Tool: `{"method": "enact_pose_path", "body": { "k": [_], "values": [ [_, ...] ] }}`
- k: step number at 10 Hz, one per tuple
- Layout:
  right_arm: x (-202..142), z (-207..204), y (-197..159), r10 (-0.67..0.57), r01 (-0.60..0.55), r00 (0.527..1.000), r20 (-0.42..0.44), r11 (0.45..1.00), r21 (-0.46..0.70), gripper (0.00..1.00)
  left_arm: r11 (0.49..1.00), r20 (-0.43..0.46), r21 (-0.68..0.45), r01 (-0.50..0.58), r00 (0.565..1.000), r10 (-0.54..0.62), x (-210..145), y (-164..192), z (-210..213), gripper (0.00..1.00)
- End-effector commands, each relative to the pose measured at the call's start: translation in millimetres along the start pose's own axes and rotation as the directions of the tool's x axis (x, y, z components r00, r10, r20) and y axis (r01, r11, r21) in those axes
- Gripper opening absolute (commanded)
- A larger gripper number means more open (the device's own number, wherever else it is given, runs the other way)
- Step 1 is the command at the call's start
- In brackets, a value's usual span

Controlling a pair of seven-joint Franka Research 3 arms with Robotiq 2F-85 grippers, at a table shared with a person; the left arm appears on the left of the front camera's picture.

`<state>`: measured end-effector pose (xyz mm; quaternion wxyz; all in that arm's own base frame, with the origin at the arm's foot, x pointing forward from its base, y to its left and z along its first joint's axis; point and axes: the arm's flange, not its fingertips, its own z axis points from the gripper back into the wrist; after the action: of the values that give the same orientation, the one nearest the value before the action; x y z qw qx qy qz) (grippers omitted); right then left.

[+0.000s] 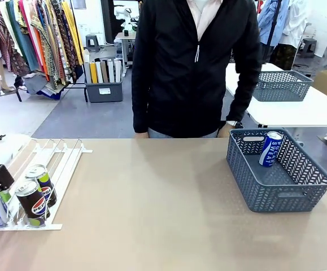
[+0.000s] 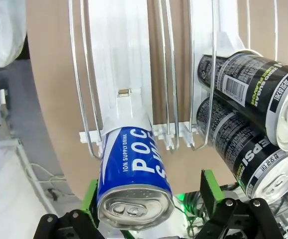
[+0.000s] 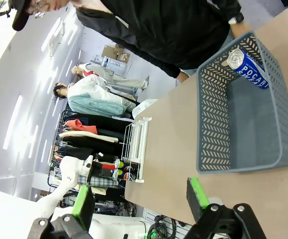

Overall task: Retrieve and store the cans from the dispenser.
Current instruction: Pick up the last remaining can from one row of the Automatic Can Dispenser and place it in the middle of the table.

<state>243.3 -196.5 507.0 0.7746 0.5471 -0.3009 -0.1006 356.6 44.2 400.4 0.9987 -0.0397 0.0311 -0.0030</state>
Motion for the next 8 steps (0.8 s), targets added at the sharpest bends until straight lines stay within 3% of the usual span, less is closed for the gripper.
{"method": "enact_pose_path", "body": {
  "k": [1, 2, 4, 8],
  "values": [
    [3.0, -1.0, 1.2, 0.026, -0.027, 1.000, 0.017, 0.999, 0.019, 1.00, 0.999, 0.008, 0.024, -0.025, 1.000, 0.025, -8.6, -0.9, -12.1, 1.00],
    [3.0, -1.0, 1.2, 0.026, -0.027, 1.000, 0.017, 0.999, 0.019, 1.00, 0.999, 0.003, 0.024, -0.027, 1.000, 0.027, -7.7, -1.1, -12.9, 1.00],
    [3.0, -1.0, 1.2, 0.026, -0.027, 1.000, 0.017, 0.999, 0.019, 1.00, 0.999, -0.003, 0.039, -0.025, 1.000, 0.025, -6.8, -2.2, -13.5, 0.00],
    [3.0, -1.0, 1.2, 0.026, -0.027, 1.000, 0.017, 0.999, 0.019, 1.00, 0.998, 0.002, 0.045, -0.032, 0.999, 0.032, -7.1, -0.1, -12.2, 0.00]
  ]
}}
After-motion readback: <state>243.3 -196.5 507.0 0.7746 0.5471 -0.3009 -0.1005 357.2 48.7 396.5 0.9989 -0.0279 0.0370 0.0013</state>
